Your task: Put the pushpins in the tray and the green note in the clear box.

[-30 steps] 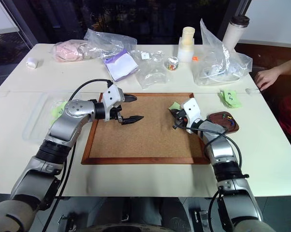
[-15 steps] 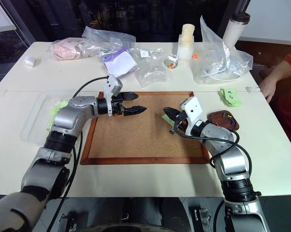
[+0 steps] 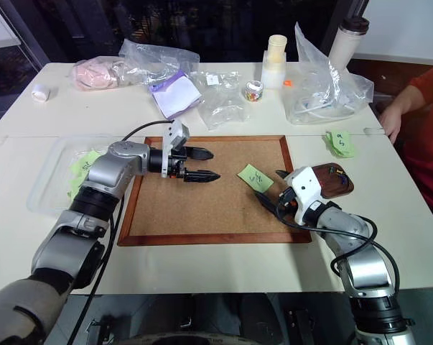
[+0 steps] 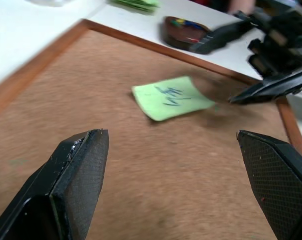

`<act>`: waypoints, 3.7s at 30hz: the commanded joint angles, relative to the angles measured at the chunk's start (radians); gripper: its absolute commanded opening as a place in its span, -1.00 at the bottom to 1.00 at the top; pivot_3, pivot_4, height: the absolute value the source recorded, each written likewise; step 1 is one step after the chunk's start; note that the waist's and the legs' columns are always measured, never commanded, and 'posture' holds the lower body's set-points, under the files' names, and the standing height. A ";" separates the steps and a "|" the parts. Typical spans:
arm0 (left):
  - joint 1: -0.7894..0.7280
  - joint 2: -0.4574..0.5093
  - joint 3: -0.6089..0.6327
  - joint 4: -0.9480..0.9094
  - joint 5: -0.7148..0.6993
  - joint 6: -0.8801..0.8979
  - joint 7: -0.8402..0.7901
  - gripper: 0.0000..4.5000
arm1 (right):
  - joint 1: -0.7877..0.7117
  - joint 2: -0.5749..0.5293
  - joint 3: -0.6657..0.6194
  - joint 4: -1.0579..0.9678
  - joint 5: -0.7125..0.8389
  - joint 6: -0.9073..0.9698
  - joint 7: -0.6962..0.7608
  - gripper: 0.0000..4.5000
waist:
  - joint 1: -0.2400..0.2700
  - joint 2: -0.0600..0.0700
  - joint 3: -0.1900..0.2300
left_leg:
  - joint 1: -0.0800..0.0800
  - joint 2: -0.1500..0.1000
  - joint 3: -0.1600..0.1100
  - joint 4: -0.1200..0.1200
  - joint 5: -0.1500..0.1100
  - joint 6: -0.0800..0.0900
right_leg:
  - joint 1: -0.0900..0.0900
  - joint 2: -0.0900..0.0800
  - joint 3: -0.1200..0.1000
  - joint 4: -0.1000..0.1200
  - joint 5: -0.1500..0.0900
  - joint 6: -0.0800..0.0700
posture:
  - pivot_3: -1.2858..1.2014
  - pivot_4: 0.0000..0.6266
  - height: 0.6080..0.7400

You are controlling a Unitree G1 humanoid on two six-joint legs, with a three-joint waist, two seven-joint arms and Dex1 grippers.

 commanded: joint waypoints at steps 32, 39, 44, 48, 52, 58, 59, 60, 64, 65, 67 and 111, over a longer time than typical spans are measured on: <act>0.121 0.038 -0.058 -0.142 0.123 -0.104 0.056 1.00 | -0.129 0.009 0.105 0.262 -0.089 0.020 -0.002 -0.99 | 0.007 -0.003 -0.003 | 0.013 0.000 0.000 0.001 0.000 0.000 | 0.015 -0.001 0.000 -0.001 0.000 0.000 | 0.03 -0.52 0.91; 0.128 0.042 -0.065 -0.144 0.122 -0.111 0.057 1.00 | -0.095 0.069 0.013 0.124 0.035 -0.069 0.002 -0.77 | 0.007 -0.003 -0.003 | 0.011 0.000 0.000 0.000 0.000 0.001 | 0.013 -0.001 0.000 -0.001 0.000 0.000 | 0.03 -0.52 0.91; 0.131 0.043 -0.070 -0.139 0.126 -0.121 0.054 1.00 | -0.073 0.083 -0.022 0.052 0.076 -0.052 -0.013 0.29 | 0.006 -0.002 -0.002 | 0.003 0.000 0.000 0.001 0.000 0.000 | 0.004 -0.001 0.000 0.000 0.000 0.000 | 0.03 -0.52 0.91; 0.132 0.038 -0.074 -0.137 0.128 -0.127 0.056 1.00 | -0.101 0.112 -0.081 0.078 0.129 0.016 -0.071 0.95 | 0.006 -0.002 -0.002 | 0.002 0.000 0.000 0.001 0.000 0.000 | 0.003 -0.001 0.000 0.000 0.000 0.000 | 0.03 -0.52 0.91; 0.135 0.036 -0.076 -0.142 0.128 -0.128 0.055 1.00 | -0.141 0.132 -0.124 0.127 0.187 0.068 -0.083 0.95 | 0.006 -0.002 -0.002 | 0.002 0.000 0.000 0.001 0.000 0.000 | 0.003 -0.001 0.000 0.000 0.000 0.000 | 0.03 -0.52 0.91; 0.137 0.032 -0.076 -0.146 0.128 -0.130 0.059 1.00 | -0.191 0.105 -0.046 0.287 0.081 0.025 -0.061 0.95 | 0.006 -0.002 -0.002 | 0.002 0.000 0.000 0.001 0.000 0.000 | 0.003 -0.001 0.000 0.000 0.000 0.000 | 0.03 -0.52 0.91; 0.138 0.033 -0.075 -0.149 0.128 -0.129 0.059 1.00 | -0.192 0.101 -0.032 0.303 0.069 0.015 -0.050 0.95 | 0.006 -0.002 -0.002 | 0.002 0.000 0.000 0.001 0.000 0.000 | 0.002 -0.001 0.000 0.000 0.000 0.000 | 0.03 -0.52 0.91; 0.139 0.034 -0.074 -0.151 0.127 -0.128 0.059 1.00 | -0.189 0.092 -0.010 0.322 0.044 -0.001 -0.038 0.95 | 0.005 -0.002 -0.002 | 0.001 0.000 0.000 0.000 0.000 0.000 | 0.002 -0.001 0.000 0.000 0.000 0.000 | 0.03 -0.52 0.91; 0.143 0.039 -0.066 -0.158 0.126 -0.124 0.064 1.00 | -0.171 0.065 0.070 0.393 -0.038 0.000 -0.019 0.95 | 0.004 -0.002 -0.003 | 0.002 0.000 0.000 0.000 0.000 0.000 | 0.003 -0.001 0.000 0.000 0.000 0.000 | 0.03 -0.52 0.91; 0.145 0.039 -0.065 -0.161 0.125 -0.123 0.065 1.00 | -0.170 0.064 0.083 0.401 -0.048 0.003 -0.019 0.95 | 0.004 -0.003 -0.003 | 0.002 0.000 0.000 0.000 0.000 0.000 | 0.003 -0.001 0.000 0.000 0.000 0.000 | 0.03 -0.52 0.91; 0.147 0.038 -0.063 -0.167 0.121 -0.123 0.068 1.00 | -0.169 0.055 0.109 0.407 -0.076 0.010 -0.019 0.95 | 0.003 -0.003 -0.003 | 0.003 0.000 0.000 0.001 0.000 0.000 | 0.004 -0.001 0.000 0.000 0.000 0.000 | 0.03 -0.52 0.91; -0.431 -0.297 0.024 0.847 0.227 -0.628 -0.093 1.00 | -0.081 0.121 0.043 0.162 0.087 0.032 0.052 -0.98 | 0.006 -0.007 -0.004 | -0.001 0.000 0.000 0.000 -0.003 0.005 | 0.001 0.000 -0.001 -0.004 0.000 0.000 | 0.03 -0.52 0.91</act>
